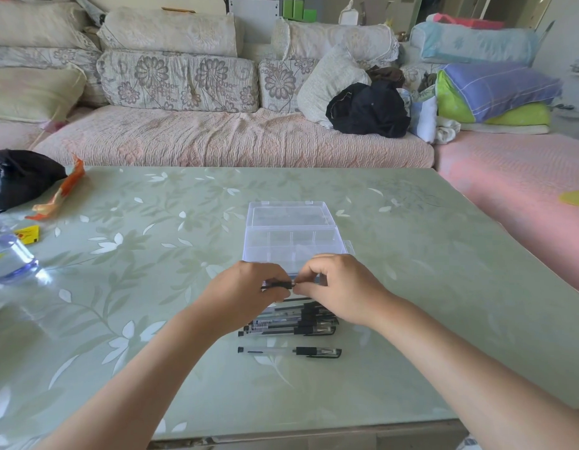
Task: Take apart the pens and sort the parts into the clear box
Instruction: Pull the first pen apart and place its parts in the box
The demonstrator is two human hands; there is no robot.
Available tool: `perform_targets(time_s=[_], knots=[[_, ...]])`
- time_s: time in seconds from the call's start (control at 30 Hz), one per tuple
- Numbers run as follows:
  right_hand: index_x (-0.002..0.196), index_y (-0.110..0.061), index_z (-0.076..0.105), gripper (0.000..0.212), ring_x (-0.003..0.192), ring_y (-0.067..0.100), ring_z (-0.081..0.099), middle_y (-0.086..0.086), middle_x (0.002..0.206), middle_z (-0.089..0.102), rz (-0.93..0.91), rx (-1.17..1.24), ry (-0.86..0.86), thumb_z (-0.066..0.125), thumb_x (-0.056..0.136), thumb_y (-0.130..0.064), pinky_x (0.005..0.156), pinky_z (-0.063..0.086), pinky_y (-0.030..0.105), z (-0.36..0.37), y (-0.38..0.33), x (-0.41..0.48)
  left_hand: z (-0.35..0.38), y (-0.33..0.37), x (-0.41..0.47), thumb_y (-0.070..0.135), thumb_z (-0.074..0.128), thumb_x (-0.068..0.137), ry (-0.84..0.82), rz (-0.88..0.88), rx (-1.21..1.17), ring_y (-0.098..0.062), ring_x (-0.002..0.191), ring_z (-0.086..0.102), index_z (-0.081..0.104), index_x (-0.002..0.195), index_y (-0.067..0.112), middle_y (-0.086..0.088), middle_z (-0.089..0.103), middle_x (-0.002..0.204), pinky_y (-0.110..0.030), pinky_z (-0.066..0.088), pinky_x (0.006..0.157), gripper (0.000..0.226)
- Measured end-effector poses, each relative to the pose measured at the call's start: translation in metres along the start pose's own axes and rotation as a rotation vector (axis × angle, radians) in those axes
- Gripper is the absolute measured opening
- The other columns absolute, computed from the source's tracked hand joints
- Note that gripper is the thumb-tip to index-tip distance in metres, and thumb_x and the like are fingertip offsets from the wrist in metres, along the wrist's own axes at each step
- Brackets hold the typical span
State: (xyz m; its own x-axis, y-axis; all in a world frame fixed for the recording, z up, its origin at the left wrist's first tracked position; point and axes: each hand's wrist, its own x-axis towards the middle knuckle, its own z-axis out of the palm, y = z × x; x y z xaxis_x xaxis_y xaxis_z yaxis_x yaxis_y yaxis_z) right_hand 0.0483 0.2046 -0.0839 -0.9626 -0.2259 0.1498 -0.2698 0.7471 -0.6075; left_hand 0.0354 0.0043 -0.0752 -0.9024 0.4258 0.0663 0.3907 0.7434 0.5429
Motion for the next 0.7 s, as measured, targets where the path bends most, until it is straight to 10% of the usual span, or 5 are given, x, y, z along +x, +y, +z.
perform_targets(time_s=[0.2,0.33,0.7], knots=[[0.084,-0.035,0.072,0.011,0.059,0.007,0.047,-0.010,0.081,0.067,0.076,0.090,-0.071,0.068,0.084,-0.045,0.063,0.044,0.034,-0.001,0.007,-0.006,0.004,0.003,-0.001,0.041,0.060,0.092,0.044,0.090,0.194,0.021,0.075,0.047,0.068,0.102,0.041,0.025,0.060,0.079,-0.011,0.033,0.053,0.013],[0.101,-0.034,0.072,0.016,0.077,-0.011,0.055,-0.023,0.095,0.067,0.114,0.053,0.039,0.063,0.090,-0.041,0.074,0.039,0.018,-0.025,0.019,-0.008,0.006,-0.001,0.001,0.044,0.057,0.093,0.065,0.067,0.204,0.024,0.076,0.047,0.066,0.103,0.043,0.025,0.066,0.088,-0.010,0.030,0.053,0.014],[0.110,-0.039,0.067,0.025,0.100,0.008,0.056,-0.018,0.104,0.061,0.298,-0.426,-0.120,0.058,0.088,-0.047,0.080,0.044,0.028,-0.049,0.062,-0.029,0.020,0.000,0.008,0.037,0.054,0.095,0.023,0.012,0.116,0.008,0.067,0.055,0.067,0.105,0.041,0.027,0.059,0.082,-0.014,0.038,0.054,0.016]])
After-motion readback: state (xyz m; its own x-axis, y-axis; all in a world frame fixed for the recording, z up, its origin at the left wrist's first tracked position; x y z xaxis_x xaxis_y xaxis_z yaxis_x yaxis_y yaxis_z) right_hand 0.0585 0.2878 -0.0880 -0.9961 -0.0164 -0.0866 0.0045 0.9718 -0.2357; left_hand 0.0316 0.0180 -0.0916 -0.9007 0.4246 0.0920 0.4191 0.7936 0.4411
